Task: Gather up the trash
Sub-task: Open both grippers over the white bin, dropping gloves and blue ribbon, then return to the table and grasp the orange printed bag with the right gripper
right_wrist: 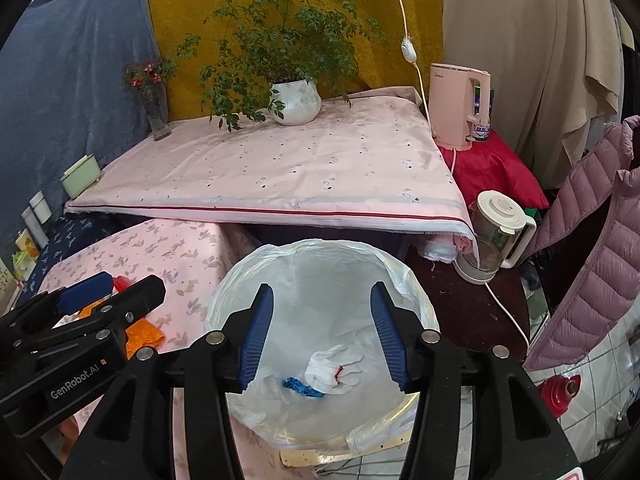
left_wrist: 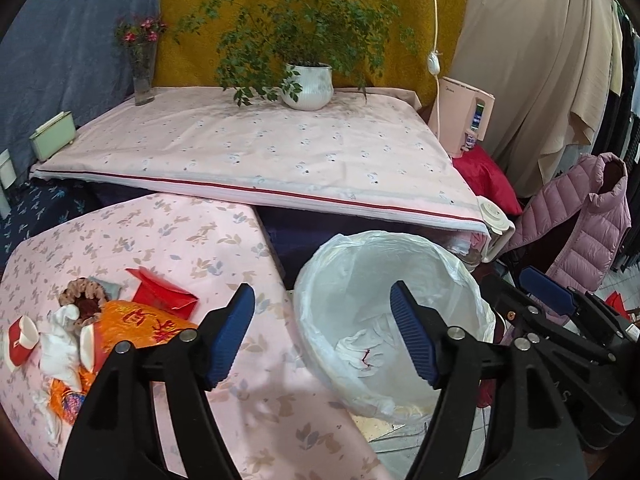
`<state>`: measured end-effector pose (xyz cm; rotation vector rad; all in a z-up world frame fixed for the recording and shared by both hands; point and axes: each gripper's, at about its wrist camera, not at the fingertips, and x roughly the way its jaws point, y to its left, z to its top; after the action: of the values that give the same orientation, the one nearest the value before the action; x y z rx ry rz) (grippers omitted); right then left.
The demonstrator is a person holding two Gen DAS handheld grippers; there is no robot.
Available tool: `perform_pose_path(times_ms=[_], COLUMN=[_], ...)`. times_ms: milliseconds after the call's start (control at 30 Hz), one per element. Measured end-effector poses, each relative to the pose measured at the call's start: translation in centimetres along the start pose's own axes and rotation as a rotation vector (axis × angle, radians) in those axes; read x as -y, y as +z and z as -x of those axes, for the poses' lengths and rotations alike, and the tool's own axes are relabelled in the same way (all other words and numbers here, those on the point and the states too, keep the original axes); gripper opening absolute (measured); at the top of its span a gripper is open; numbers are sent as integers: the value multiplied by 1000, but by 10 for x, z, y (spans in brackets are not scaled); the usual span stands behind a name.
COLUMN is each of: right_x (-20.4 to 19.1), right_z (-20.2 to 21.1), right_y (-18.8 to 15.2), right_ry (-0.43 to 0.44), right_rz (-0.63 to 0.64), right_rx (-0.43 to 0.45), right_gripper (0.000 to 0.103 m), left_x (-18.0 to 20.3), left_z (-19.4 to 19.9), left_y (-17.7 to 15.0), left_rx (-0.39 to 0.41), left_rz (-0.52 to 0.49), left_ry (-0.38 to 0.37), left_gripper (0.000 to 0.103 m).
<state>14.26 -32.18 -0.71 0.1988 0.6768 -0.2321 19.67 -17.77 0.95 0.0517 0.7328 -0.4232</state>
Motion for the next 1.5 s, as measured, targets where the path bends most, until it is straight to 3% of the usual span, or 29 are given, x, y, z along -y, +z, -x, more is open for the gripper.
perform_pose_path(times_ms=[300, 533, 767, 1067, 1233, 1500], right_x=[-43, -90, -147, -230, -269, -300], right_z=[24, 37, 41, 27, 8, -29], right_y=[-5, -13, -29, -73, -101, -125], right_ry=[55, 110, 184, 291, 321, 314], right_rz=[64, 119, 177, 256, 281, 271], right_rx=[16, 20, -9, -109, -176, -260], right_gripper=[55, 58, 60, 60, 60, 60], left_x=[-50, -105, -178, -276, -309, -324], left_z=[33, 60, 77, 92, 92, 79], left_y=[-17, -38, -74, -142, -168, -183], left_rx=[17, 32, -13, -104, -141, -172], left_rz=[68, 138, 245, 384, 442, 455], left_ry=[60, 134, 222, 363, 378, 342], left_gripper=[76, 89, 90, 90, 90, 89])
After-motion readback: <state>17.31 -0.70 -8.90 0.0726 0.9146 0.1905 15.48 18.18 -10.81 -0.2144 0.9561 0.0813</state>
